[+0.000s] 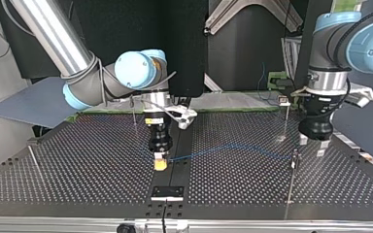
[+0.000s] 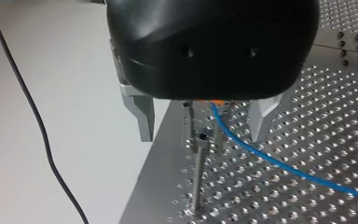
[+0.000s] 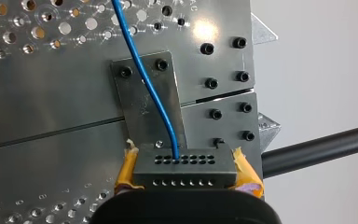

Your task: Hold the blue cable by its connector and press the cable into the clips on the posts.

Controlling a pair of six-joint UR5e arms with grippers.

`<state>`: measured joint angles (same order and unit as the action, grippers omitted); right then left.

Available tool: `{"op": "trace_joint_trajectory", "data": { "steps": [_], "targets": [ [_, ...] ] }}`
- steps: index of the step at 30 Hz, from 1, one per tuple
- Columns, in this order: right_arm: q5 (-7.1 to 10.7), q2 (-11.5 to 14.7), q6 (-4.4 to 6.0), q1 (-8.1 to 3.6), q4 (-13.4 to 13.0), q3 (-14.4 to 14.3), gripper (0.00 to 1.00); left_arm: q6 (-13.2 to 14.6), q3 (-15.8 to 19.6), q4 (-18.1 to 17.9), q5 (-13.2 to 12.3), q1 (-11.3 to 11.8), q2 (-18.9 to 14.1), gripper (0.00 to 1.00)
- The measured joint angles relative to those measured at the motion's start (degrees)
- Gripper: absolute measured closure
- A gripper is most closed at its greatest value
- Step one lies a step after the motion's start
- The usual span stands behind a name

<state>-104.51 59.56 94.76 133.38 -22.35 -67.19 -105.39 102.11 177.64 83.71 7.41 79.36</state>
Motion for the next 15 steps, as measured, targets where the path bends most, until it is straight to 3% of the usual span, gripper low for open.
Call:
{"op": "trace_joint_trajectory", "data": {
  "steps": [15],
  "targets": [
    [0.14,0.0,0.0,0.27,-0.1,0.0,1.0,1.1,0.0,-0.4,0.0,-0.8,0.0,0.0]
  ]
}}
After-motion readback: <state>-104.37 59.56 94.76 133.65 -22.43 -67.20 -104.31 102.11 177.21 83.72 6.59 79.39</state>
